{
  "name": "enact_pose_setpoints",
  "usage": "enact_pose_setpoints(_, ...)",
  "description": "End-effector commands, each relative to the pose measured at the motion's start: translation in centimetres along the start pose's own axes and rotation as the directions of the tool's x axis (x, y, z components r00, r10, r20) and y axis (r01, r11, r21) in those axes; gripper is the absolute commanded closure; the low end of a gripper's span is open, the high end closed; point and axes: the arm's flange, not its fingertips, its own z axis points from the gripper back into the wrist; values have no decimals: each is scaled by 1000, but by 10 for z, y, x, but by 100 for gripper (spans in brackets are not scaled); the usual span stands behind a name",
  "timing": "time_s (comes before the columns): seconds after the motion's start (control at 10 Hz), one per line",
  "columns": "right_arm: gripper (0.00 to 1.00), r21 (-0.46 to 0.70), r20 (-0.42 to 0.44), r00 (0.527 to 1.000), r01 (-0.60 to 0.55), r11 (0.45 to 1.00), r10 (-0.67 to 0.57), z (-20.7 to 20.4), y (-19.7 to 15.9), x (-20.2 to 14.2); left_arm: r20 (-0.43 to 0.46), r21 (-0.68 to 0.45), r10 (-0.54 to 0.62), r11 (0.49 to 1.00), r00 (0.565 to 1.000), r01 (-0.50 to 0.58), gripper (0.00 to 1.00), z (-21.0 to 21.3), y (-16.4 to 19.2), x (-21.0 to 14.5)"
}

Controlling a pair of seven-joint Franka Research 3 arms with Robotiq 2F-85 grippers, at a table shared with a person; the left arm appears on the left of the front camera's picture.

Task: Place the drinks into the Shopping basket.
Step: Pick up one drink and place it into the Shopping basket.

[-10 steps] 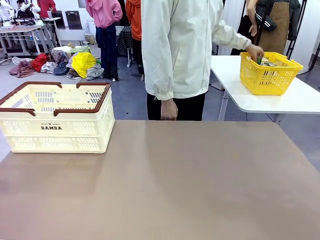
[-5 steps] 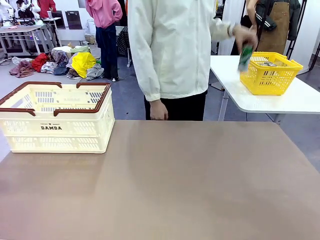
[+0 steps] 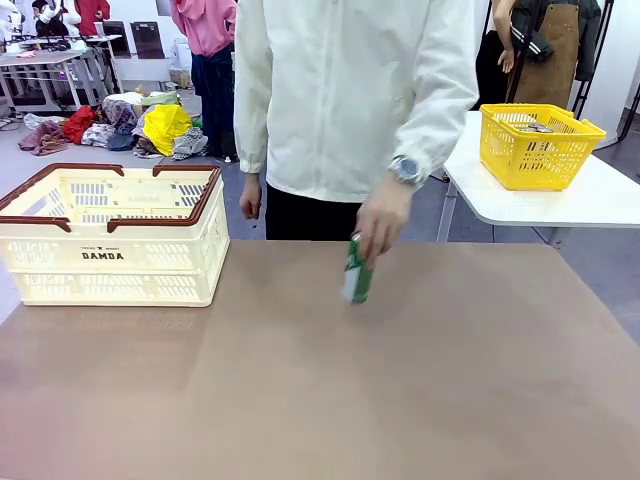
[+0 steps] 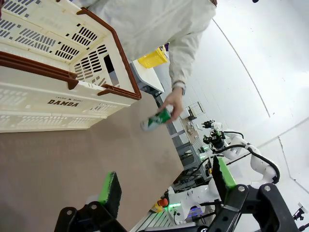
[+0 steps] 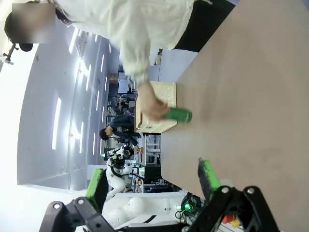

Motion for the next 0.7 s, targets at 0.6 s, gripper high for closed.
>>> enact_pose_setpoints(0.6, 0, 2, -9, 1000, -16, 1000, 16, 2, 0, -1, 10, -16, -10, 1000, 1000, 10, 0, 1, -1, 3)
